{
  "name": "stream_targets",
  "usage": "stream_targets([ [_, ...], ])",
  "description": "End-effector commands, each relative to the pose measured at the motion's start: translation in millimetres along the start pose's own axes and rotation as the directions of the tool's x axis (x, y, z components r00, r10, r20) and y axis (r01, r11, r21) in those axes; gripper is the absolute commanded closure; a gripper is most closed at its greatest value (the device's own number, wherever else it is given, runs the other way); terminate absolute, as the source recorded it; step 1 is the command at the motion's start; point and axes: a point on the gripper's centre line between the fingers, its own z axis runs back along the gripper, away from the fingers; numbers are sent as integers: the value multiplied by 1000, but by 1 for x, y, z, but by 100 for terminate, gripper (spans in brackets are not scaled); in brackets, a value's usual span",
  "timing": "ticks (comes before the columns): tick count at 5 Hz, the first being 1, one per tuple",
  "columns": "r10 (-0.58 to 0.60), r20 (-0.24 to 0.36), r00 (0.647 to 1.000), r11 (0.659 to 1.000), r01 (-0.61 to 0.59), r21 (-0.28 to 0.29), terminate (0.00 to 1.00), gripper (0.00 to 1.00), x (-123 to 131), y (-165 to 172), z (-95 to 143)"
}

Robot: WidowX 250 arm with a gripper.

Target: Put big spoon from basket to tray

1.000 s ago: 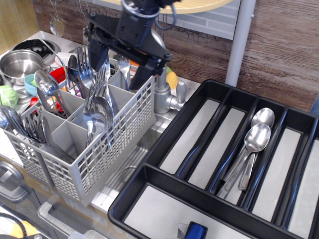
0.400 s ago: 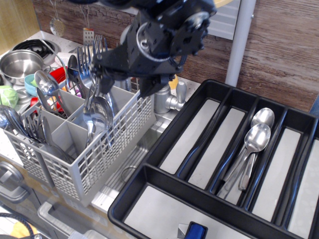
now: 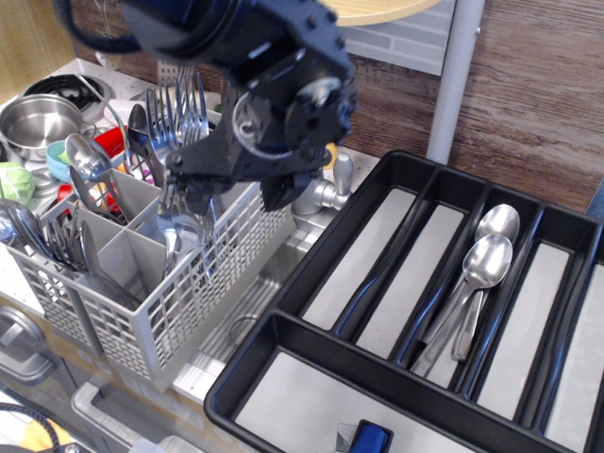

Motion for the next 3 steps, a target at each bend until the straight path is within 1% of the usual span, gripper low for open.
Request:
stream_targets([
  [1,25,30,999,1000,-25,-12,0,0,5,9,-14],
  [2,70,81,994,997,-68,-22,0,0,6,14,-31],
  [3,74,31,997,995,-72,-62,0,0,11,14,-46],
])
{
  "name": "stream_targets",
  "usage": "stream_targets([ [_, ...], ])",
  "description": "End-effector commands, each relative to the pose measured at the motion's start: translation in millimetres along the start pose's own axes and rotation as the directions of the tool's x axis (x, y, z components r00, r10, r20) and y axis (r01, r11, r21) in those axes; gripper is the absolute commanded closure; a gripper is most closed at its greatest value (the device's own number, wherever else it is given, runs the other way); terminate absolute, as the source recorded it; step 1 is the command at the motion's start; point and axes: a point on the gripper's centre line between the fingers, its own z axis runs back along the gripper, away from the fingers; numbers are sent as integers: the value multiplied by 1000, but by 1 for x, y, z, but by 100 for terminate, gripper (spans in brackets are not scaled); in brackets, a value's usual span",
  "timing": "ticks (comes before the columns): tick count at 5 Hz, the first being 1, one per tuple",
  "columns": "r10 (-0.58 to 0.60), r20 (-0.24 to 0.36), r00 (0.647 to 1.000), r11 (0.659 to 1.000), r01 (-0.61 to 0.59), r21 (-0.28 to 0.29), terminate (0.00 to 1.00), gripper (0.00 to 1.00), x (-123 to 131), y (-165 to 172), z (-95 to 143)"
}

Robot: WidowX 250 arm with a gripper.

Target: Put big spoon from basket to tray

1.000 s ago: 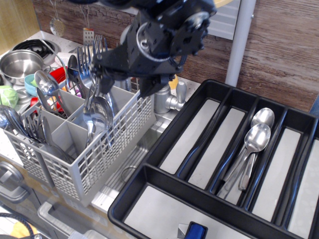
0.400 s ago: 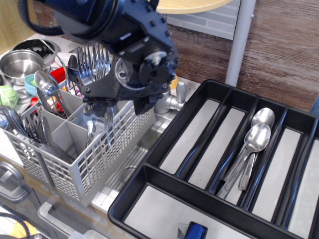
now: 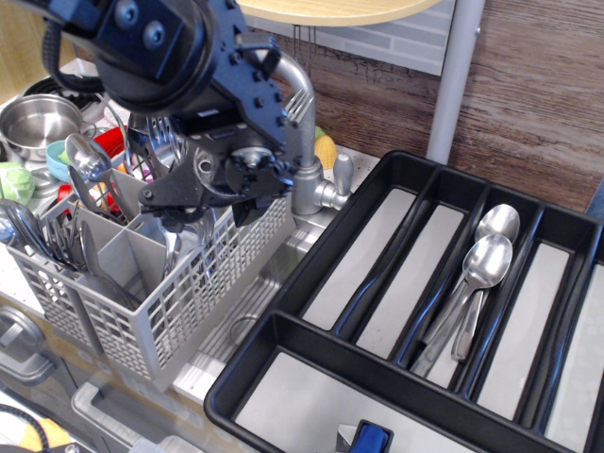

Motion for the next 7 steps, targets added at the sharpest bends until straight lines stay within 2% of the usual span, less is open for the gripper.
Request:
stream_targets([
  [1,-2,-16,1000,998,1,-58,0,100,14,-6,-7],
  [2,-19,-29,999,998,17,-64,0,100,18,-8,-4],
  [3,-108,-90,990,992,101,-81,0,100,21,-1,9],
  [4,-252,-153,956,964,233,-131,0,100,39,12,41],
  [5,-279,-106,954,958,270,-98,0,100,51,10,77],
  [6,-290,-86,953,955,283,-91,0,100,61,0,102],
  [7,-291,-101,951,952,277,-129,0,100,66,-25,123],
])
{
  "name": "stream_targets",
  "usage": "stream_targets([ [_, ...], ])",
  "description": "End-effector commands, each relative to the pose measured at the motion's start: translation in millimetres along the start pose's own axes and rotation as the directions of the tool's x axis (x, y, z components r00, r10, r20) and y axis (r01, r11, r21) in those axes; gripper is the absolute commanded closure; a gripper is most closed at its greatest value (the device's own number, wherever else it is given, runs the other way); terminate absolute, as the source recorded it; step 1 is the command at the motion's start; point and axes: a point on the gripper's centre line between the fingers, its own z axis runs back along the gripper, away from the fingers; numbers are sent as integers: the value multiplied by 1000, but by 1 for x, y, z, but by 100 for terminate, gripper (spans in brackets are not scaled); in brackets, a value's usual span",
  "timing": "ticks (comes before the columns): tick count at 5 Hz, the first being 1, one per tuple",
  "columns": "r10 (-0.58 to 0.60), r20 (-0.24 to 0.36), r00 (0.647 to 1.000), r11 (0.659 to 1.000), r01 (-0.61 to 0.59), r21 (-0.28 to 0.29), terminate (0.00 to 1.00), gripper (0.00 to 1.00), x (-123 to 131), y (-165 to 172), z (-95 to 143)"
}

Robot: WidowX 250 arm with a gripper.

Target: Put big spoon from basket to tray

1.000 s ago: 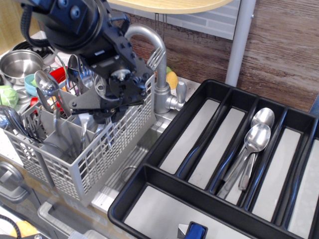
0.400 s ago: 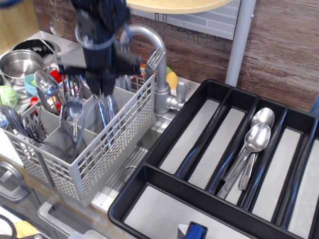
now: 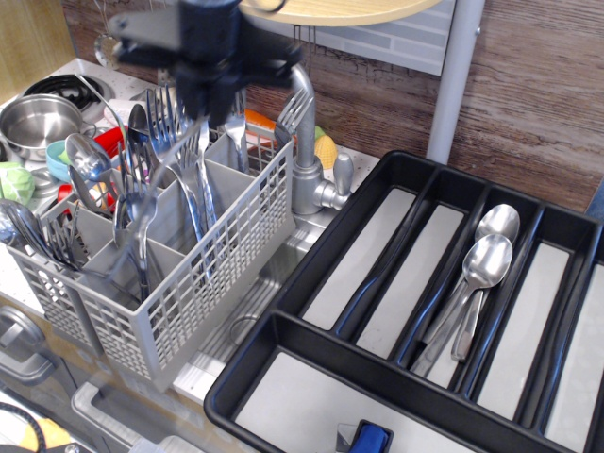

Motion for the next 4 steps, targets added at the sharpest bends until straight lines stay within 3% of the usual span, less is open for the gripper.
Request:
stream_targets([
  [1,34,27,999,996,-31,-78,0,100,16,-41,22],
  [2,107,-41,993,961,-114,-253,0,100,18,-82,15],
  [3,108,-61,992,932,-122,-341,0,100,23,-118,9],
  [4,70,-87,994,916,-98,-389,0,100,27,-148,6],
])
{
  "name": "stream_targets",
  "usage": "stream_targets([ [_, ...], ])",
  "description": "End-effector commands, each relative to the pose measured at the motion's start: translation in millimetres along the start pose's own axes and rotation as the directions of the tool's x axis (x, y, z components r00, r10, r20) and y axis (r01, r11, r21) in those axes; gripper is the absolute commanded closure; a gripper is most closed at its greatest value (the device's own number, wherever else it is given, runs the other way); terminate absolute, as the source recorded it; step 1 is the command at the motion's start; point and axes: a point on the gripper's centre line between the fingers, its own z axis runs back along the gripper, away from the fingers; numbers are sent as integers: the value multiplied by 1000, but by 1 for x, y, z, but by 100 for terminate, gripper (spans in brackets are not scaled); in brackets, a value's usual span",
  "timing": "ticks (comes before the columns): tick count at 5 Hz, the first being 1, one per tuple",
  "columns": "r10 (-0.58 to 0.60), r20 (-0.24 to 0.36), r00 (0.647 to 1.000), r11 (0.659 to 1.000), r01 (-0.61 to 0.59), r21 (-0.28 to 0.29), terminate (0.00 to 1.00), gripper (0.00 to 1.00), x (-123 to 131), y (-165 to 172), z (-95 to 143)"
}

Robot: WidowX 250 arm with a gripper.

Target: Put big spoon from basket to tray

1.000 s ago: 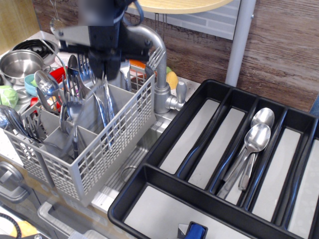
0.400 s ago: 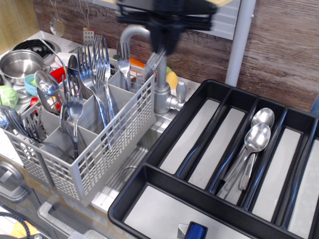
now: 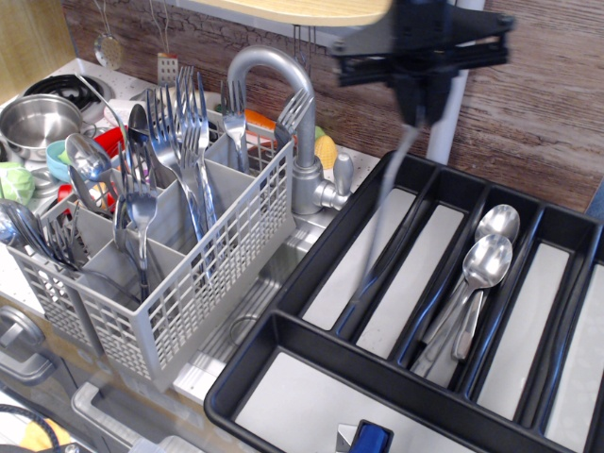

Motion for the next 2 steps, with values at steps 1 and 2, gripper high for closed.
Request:
stream_targets([
  [1,-46,37,998,996,48,-69,0,100,9,-32,-5],
  [2,-54,33,998,994,57,-88,0,100,9,-41,-15],
])
